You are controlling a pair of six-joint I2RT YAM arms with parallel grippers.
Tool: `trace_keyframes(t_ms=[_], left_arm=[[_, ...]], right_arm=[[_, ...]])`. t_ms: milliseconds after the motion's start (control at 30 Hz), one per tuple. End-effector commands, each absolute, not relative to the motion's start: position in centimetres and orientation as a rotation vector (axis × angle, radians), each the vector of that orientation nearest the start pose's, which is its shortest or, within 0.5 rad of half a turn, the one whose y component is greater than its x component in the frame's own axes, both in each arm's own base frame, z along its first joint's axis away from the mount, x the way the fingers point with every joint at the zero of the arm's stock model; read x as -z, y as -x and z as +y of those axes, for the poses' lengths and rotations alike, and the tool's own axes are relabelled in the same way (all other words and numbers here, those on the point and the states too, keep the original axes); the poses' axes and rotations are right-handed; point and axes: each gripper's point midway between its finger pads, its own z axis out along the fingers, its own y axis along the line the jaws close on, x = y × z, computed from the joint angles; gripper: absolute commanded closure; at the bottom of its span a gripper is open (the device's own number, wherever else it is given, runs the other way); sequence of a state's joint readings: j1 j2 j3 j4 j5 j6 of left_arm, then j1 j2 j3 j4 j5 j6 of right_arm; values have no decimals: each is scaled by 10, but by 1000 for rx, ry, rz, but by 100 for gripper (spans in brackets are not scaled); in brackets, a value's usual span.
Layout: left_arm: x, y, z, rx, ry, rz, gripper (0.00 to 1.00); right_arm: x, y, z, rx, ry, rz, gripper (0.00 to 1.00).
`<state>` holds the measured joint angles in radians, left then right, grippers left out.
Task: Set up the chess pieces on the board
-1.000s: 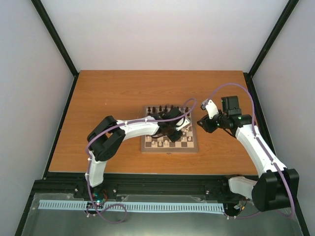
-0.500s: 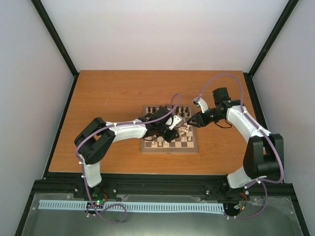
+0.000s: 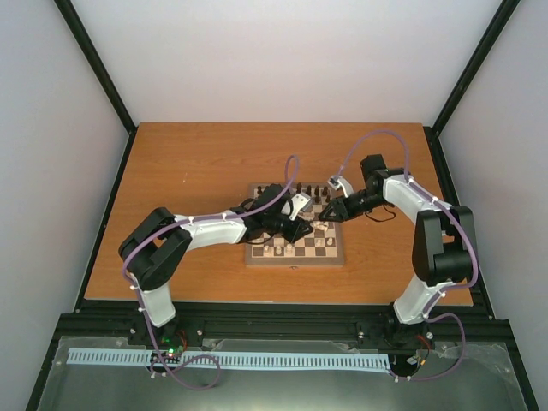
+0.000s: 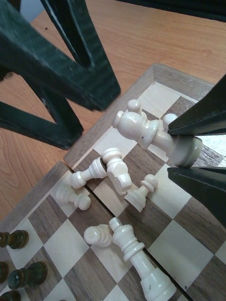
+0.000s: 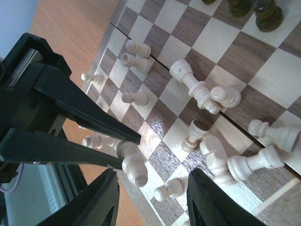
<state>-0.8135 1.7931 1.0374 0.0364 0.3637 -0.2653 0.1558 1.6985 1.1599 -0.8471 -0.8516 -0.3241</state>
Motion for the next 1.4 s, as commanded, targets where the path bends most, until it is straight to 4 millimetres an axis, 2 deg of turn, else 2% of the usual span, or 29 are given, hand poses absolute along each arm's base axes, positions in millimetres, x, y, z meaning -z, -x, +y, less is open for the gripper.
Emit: trace_keyframes(t_ms=[0, 300, 667, 967, 1367], left_arm=[[-124, -286, -394, 1026, -812, 2173, 83], [-130, -286, -390, 1019, -799, 2151, 83], [-127, -289, -388, 995, -777, 2159, 82], [-133, -293, -383, 968, -734, 2137, 83], [-136, -292, -383, 985, -730, 2128, 82]], right_arm=[[-126, -307, 191, -1270, 732, 2531, 59], [-126, -298, 210, -1391, 749, 2525, 64], [-129, -293, 211, -1430, 739, 2509, 72], [-128, -293, 212, -1432, 729, 2510, 66], [-124, -291, 213, -1462, 721, 2513, 75]])
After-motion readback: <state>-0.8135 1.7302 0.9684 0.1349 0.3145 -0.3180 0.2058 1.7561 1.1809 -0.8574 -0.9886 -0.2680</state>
